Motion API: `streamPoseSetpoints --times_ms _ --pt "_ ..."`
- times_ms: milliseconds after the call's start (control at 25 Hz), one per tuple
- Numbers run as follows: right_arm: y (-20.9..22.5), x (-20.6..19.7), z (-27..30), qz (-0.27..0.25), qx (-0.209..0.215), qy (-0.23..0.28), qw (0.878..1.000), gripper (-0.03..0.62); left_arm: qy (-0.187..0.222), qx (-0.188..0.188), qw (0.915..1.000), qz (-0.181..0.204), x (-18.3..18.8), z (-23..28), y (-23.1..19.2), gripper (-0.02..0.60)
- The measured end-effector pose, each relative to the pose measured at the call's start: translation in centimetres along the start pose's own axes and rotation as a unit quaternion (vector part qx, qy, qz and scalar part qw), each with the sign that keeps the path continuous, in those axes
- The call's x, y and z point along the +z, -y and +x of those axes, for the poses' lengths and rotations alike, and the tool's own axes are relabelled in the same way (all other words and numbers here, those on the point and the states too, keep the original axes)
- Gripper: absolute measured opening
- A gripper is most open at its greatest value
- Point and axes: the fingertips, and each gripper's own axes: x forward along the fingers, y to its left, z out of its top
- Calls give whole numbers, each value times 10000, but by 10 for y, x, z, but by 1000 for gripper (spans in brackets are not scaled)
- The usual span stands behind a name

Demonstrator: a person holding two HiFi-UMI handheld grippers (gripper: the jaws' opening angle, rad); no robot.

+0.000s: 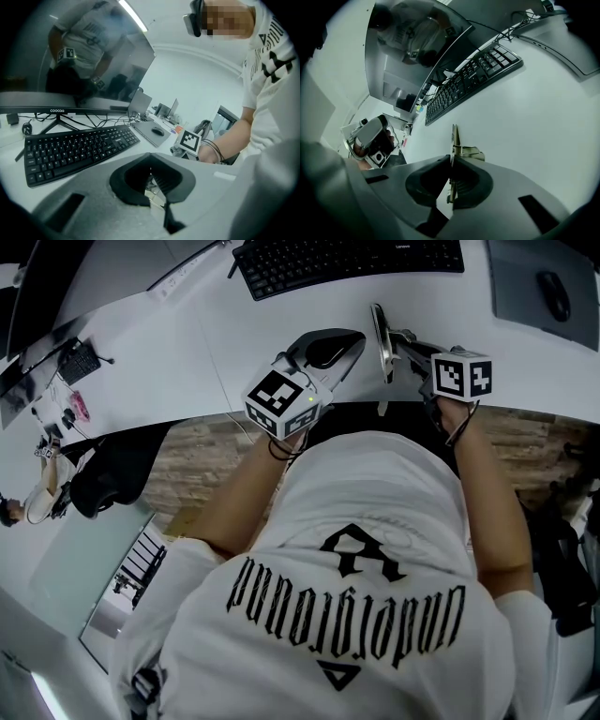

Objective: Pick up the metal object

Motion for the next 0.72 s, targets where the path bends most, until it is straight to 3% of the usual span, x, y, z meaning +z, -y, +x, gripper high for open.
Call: streamPoseSetpoints --times_ms 360,720 --pt "-12 5 -7 -77 79 152 9998 17 61 25 10000 50 4 -13 1 15" --pt "-51 22 -36 -397 227 868 9952 17 225 -11 9995 241 15 -40 9 15"
